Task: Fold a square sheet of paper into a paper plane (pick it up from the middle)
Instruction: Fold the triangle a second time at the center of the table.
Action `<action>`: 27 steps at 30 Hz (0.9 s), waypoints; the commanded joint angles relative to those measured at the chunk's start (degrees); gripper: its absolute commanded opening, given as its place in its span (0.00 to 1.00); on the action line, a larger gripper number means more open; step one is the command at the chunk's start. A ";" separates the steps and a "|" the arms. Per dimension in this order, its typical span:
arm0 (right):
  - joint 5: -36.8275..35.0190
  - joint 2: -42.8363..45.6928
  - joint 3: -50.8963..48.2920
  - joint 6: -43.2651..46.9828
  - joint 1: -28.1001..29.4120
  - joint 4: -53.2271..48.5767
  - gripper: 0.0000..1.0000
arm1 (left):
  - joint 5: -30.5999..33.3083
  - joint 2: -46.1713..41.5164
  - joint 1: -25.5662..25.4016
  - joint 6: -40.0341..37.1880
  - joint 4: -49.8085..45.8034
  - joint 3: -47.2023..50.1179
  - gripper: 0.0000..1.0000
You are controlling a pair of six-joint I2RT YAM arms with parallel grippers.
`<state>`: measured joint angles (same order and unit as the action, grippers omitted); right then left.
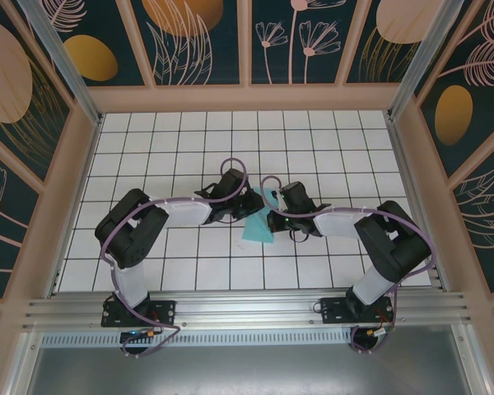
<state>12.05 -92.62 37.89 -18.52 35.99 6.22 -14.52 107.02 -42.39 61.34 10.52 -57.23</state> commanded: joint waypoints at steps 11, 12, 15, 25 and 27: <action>-0.45 -2.50 0.09 -0.73 -0.31 -1.91 0.01 | 0.60 4.33 0.14 0.18 0.74 0.18 0.17; -0.45 -2.54 0.16 -0.71 -0.32 -1.92 0.01 | 0.78 4.53 0.16 0.18 0.76 0.41 0.17; -0.29 -2.55 0.33 -0.75 -0.36 -2.21 0.02 | 1.12 5.24 0.12 -0.08 0.58 0.80 0.17; 0.95 0.57 3.46 -2.92 -0.46 -3.51 0.10 | 2.61 5.95 0.16 0.01 -0.25 3.59 0.14; 0.34 1.40 4.18 -3.25 -0.46 -4.69 0.14 | 2.57 5.94 0.13 0.13 -0.16 3.98 0.14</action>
<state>12.25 -92.82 39.88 -20.62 35.97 4.01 -14.04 111.24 -42.33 61.41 13.37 -55.53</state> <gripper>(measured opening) 0.128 0.142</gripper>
